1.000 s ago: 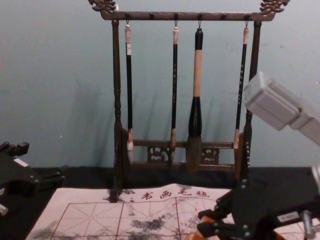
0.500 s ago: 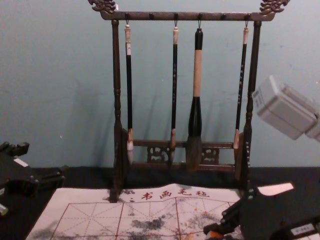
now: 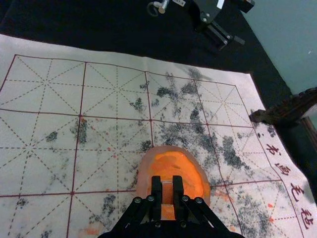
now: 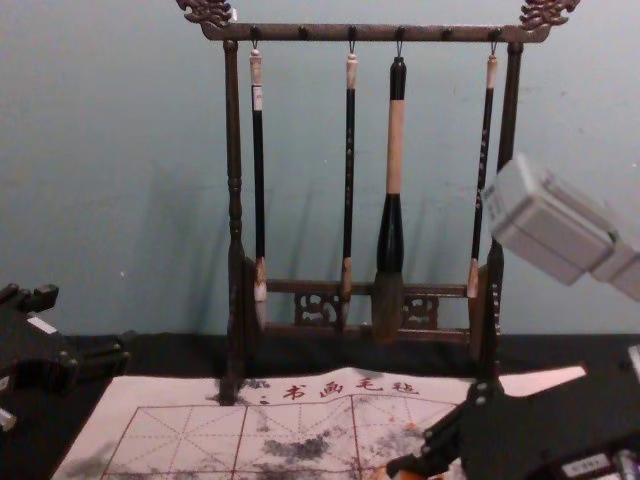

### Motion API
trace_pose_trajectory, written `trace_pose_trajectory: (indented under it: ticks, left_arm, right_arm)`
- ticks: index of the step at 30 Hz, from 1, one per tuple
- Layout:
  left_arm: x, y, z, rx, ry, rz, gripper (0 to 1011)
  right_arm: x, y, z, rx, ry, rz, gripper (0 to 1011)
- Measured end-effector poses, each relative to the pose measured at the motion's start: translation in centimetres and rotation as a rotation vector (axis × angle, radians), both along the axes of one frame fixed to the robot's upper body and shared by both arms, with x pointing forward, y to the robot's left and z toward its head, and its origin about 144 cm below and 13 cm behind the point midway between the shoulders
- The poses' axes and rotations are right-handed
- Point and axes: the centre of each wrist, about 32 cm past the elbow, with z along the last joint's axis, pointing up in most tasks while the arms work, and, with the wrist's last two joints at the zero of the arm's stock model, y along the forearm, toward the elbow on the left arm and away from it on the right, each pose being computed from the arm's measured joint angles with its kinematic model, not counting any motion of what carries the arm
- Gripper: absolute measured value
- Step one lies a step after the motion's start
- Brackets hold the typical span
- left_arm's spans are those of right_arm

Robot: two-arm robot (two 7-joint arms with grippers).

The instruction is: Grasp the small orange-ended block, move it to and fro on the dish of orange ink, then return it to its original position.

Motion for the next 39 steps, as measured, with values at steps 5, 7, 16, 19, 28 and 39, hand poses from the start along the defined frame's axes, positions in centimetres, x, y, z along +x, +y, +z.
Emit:
trace_pose_trajectory:
  ticks: [5, 7, 16, 19, 28, 39]
  left_arm:
    - [0.0, 0.0, 0.0, 0.000, 0.000, 0.000, 1001]
    - [0.0, 0.0, 0.0, 0.000, 0.000, 0.000, 1001]
    - [0.0, 0.0, 0.0, 0.000, 0.000, 0.000, 1001]
    - [0.0, 0.0, 0.0, 0.000, 0.000, 0.000, 1001]
    - [0.0, 0.0, 0.0, 0.000, 0.000, 0.000, 1001]
    - [0.0, 0.0, 0.0, 0.000, 0.000, 0.000, 1001]
  right_arm:
    - [0.2, 0.4, 0.0, -0.001, 0.000, 0.001, 107]
    - [0.3, 0.6, 0.0, -0.003, -0.002, -0.001, 107]
    - [1.1, 1.1, 0.2, -0.010, -0.015, -0.023, 107]
    - [1.2, 1.1, 0.3, -0.014, -0.017, -0.031, 107]
    - [1.9, 0.9, 0.3, -0.023, -0.017, -0.060, 107]
    - [1.3, -0.2, 0.5, -0.030, -0.017, -0.068, 107]
